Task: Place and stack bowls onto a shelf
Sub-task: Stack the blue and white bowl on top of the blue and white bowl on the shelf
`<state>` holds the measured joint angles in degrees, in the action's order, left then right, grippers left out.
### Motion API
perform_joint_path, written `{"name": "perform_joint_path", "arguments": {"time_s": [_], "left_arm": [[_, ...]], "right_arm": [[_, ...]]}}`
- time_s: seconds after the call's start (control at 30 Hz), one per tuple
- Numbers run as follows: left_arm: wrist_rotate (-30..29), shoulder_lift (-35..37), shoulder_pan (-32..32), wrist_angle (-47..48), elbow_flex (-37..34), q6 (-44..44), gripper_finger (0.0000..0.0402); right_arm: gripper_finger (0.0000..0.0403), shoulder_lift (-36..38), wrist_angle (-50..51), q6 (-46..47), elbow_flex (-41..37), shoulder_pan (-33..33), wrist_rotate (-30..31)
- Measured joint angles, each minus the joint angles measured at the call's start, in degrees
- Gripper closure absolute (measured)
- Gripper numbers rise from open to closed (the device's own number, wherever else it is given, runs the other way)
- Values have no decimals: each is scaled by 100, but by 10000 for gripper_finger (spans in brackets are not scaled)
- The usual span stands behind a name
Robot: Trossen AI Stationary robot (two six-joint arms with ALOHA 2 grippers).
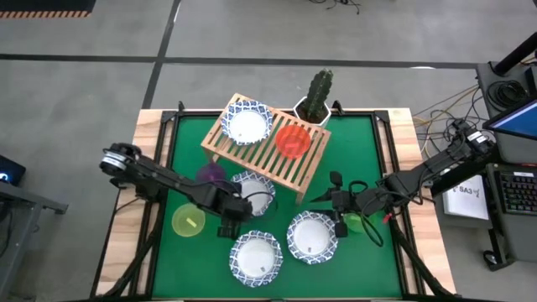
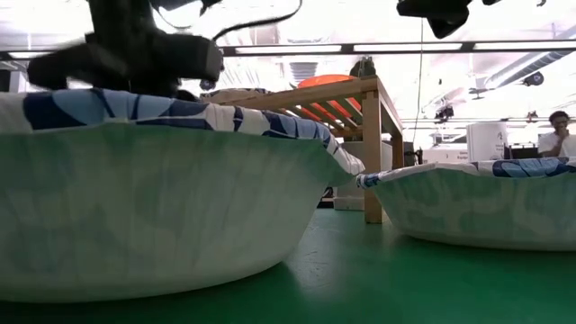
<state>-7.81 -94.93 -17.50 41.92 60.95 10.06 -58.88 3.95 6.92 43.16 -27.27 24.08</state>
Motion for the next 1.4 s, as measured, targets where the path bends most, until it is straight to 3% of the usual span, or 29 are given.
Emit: {"name": "perform_joint_path", "arguments": {"time_s": [0.13,0.33,0.47,0.67,0.87,1.07,1.4], "left_arm": [[-387,-197,0,-29,-2,-60,259],[-414,-366,-15,-36,-2,-52,264],[-369,-473,-34,-37,-4,25,294],[-357,-541,-52,-42,-4,134,388],[66,-420,-108,181,156,237,398],[427,-303,-336,1182,1042,254,401],[310,-261,-682,3235,3707,-6,401]], "right_arm": [[291,-13,-1,74,0,0,0],[291,-13,4,133,-9,0,0],[291,-17,2,162,-9,0,0],[291,-17,4,222,-9,0,0],[291,-17,4,223,-11,0,0],[291,-17,6,219,-11,0,0],[291,-17,13,113,-9,0,0]]}}
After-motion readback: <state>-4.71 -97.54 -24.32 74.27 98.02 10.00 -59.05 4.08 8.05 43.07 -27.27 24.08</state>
